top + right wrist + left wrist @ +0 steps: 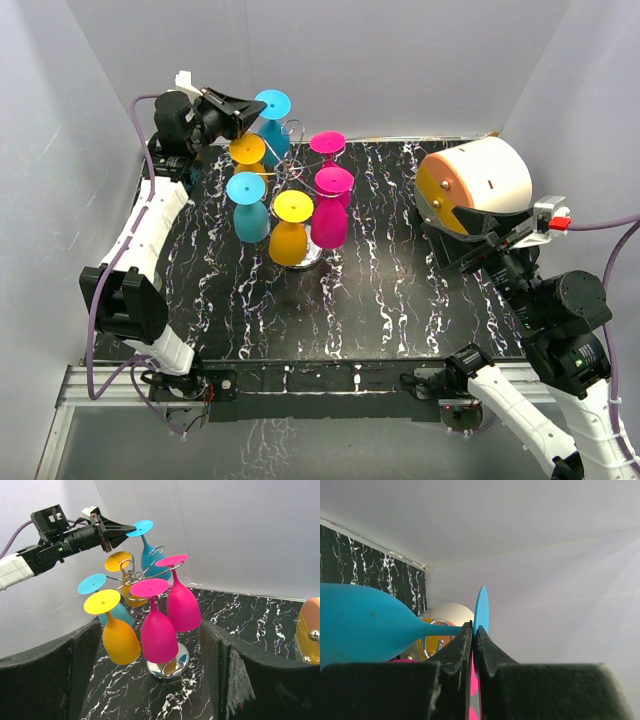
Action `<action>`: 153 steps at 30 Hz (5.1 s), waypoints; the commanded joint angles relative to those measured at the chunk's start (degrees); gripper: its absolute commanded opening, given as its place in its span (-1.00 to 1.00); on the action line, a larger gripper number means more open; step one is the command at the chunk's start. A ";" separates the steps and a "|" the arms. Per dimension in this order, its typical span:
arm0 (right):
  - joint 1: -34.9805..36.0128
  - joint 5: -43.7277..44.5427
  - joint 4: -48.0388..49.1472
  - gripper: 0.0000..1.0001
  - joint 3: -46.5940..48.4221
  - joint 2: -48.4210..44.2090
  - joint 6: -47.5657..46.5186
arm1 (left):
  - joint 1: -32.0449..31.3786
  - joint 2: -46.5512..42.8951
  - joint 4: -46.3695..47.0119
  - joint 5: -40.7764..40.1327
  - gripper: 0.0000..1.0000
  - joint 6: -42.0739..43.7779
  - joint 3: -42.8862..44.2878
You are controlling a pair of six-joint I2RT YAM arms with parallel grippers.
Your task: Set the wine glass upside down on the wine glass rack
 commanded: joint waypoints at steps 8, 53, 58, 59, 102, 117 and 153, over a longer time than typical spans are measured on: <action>-0.07 0.80 2.64 0.54 0.80 -0.06 0.42 | -0.65 -3.07 0.52 0.46 -1.00 0.36 -2.30; -0.07 1.83 2.59 0.53 0.41 -0.29 0.35 | -3.23 -3.80 0.70 8.20 -1.00 0.10 -2.87; -0.07 2.12 2.33 0.53 0.45 -0.51 0.12 | -3.87 -1.84 2.03 9.10 -1.00 -1.17 -1.55; -0.07 2.17 2.25 0.53 0.45 -0.50 0.15 | -3.94 -1.52 2.10 9.04 -1.00 -1.27 -1.14; -0.07 -0.10 2.19 0.56 -0.84 -2.41 -0.78 | -4.34 4.57 -10.94 -0.23 -1.00 8.63 12.98; -0.08 0.48 2.67 0.56 -0.87 -2.06 -0.58 | -3.95 2.03 -15.72 -3.37 -1.00 11.68 12.90; -0.11 7.52 -3.91 0.54 0.36 2.35 1.73 | -3.79 -6.20 -31.77 -14.09 -0.05 38.33 22.46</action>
